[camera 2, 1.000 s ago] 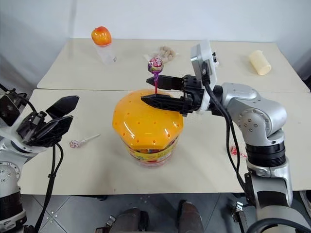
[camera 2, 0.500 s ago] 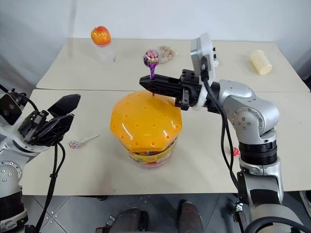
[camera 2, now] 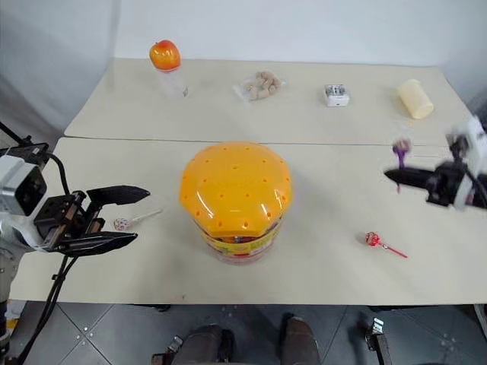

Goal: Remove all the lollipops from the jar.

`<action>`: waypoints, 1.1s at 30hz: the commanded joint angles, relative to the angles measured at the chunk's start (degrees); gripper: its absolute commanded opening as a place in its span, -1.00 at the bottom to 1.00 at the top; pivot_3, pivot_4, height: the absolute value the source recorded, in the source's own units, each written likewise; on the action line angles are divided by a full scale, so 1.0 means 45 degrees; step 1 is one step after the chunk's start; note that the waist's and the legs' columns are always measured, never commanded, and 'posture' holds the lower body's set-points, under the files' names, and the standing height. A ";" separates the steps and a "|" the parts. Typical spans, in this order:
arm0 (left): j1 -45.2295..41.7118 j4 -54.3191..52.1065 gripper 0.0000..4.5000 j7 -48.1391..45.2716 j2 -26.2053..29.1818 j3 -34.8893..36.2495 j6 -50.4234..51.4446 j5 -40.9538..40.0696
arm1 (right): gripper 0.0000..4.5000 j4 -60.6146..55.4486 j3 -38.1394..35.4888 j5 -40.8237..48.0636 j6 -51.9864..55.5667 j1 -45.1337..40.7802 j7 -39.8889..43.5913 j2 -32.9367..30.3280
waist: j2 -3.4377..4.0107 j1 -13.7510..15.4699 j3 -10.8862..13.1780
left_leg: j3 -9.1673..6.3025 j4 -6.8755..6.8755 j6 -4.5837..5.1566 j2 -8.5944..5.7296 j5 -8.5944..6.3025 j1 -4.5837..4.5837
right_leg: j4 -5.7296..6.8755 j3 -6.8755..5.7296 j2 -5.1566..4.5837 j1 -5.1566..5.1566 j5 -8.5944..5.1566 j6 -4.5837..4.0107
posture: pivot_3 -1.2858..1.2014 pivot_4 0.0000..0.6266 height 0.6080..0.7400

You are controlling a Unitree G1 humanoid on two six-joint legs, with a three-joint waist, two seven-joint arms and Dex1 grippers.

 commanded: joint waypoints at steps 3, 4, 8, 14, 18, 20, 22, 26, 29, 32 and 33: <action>-0.0227 0.0034 0.62 -0.0635 0.0348 -0.0149 -0.0056 0.0121 | -0.99 0.0314 0.1014 -0.3412 -0.2660 0.2063 -0.0727 -0.0874 | 0.0008 -0.0113 -0.0003 | 0.0042 0.0002 0.0003 0.0003 0.0006 0.0040 | 0.0016 0.0046 0.0001 0.0006 0.0000 -0.0002 | 0.03 -0.52 1.00; -0.0309 0.0142 0.62 -0.0716 0.0390 -0.0204 -0.0067 0.0159 | -0.99 0.0506 0.1357 -0.3991 -0.3029 0.2248 -0.1056 -0.0770 | 0.0011 -0.0205 -0.0005 | 0.0048 0.0000 0.0003 0.0005 0.0006 0.0045 | 0.0016 0.0053 0.0002 0.0006 0.0000 -0.0003 | 0.03 -0.52 1.00; -0.0550 0.0419 0.62 -0.0855 0.0440 -0.0284 -0.0264 0.0488 | -0.89 0.0552 0.1228 -0.3917 -0.2687 0.2317 -0.1115 -0.0030 | 0.0021 -0.0306 -0.0006 | 0.0048 -0.0010 -0.0011 0.0017 0.0001 0.0054 | 0.0027 0.0055 0.0012 0.0001 0.0000 -0.0004 | 0.03 -0.52 1.00; -0.0319 0.0776 0.62 -0.0048 0.0974 -0.0447 0.0153 0.1542 | -0.10 0.0035 -0.0051 -0.3482 -0.3879 0.3170 0.0538 -0.0139 | 0.0021 -0.0198 -0.0006 | 0.0040 -0.0010 -0.0014 0.0022 -0.0002 0.0048 | 0.0015 0.0049 0.0019 0.0003 0.0000 -0.0003 | 0.03 -0.52 1.00; 0.0126 0.1814 0.62 0.0410 0.1053 -0.0520 -0.0948 0.3342 | 0.50 -0.0433 -0.1632 -0.2940 -0.5897 0.3006 0.1021 0.0478 | 0.0050 -0.0223 0.0002 | 0.0049 -0.0010 -0.0010 0.0010 -0.0004 0.0045 | -0.0002 0.0055 0.0013 0.0006 0.0000 -0.0003 | 0.03 -0.52 1.00; 0.0192 0.2458 0.62 0.0991 0.0762 -0.0286 -0.1711 0.4079 | 0.83 -0.1329 -0.2293 -0.2121 -0.7870 0.2563 0.1673 0.1532 | 0.0045 -0.0237 0.0002 | 0.0044 -0.0012 -0.0011 0.0020 -0.0004 0.0049 | 0.0006 0.0049 0.0022 0.0006 0.0000 -0.0003 | 0.03 -0.52 1.00; 0.0109 0.2812 0.62 0.1801 0.0388 -0.0090 -0.2374 0.4667 | 0.99 -0.2462 -0.2283 -0.1347 -0.8446 0.2073 0.1732 0.2570 | 0.0044 -0.0276 0.0004 | 0.0042 -0.0015 -0.0021 0.0029 -0.0009 0.0056 | 0.0008 0.0044 0.0030 0.0007 0.0000 -0.0003 | 0.03 -0.52 1.00; 0.0323 0.2722 0.62 0.3265 -0.0279 -0.0171 -0.3301 0.5776 | 0.99 -0.4545 -0.0995 -0.0356 -0.7673 0.1805 0.1716 0.3884 | 0.0045 -0.0243 0.0003 | 0.0033 -0.0017 -0.0025 0.0034 -0.0011 0.0057 | 0.0027 0.0041 0.0030 0.0002 0.0001 -0.0004 | 0.03 -0.52 1.00; 0.0964 0.2194 0.62 0.4626 -0.0754 -0.0543 -0.3931 0.7070 | 0.99 -0.5134 0.0379 -0.0747 -0.8249 0.1853 0.1943 0.4706 | 0.0042 -0.0172 0.0003 | 0.0016 -0.0015 -0.0025 0.0032 -0.0016 0.0053 | 0.0030 0.0023 0.0023 0.0005 0.0002 -0.0003 | 0.03 -0.52 1.00; 0.1406 0.1542 0.62 0.4791 -0.1048 -0.1061 -0.4581 0.7642 | 0.99 -0.4766 0.1281 -0.1254 -0.8798 0.2000 0.2423 0.5092 | 0.0040 -0.0105 0.0003 | 0.0017 -0.0008 -0.0020 0.0025 -0.0018 0.0046 | 0.0025 0.0018 0.0018 0.0005 0.0003 -0.0003 | 0.03 -0.52 1.00; 0.1443 0.1327 0.62 0.4675 -0.1059 -0.1242 -0.4676 0.7659 | 0.99 -0.4352 0.1605 -0.1591 -0.9217 0.1879 0.2570 0.5236 | 0.0040 -0.0053 0.0004 | 0.0020 -0.0006 -0.0018 0.0022 -0.0019 0.0046 | 0.0025 0.0019 0.0016 0.0006 0.0002 -0.0003 | 0.03 -0.52 1.00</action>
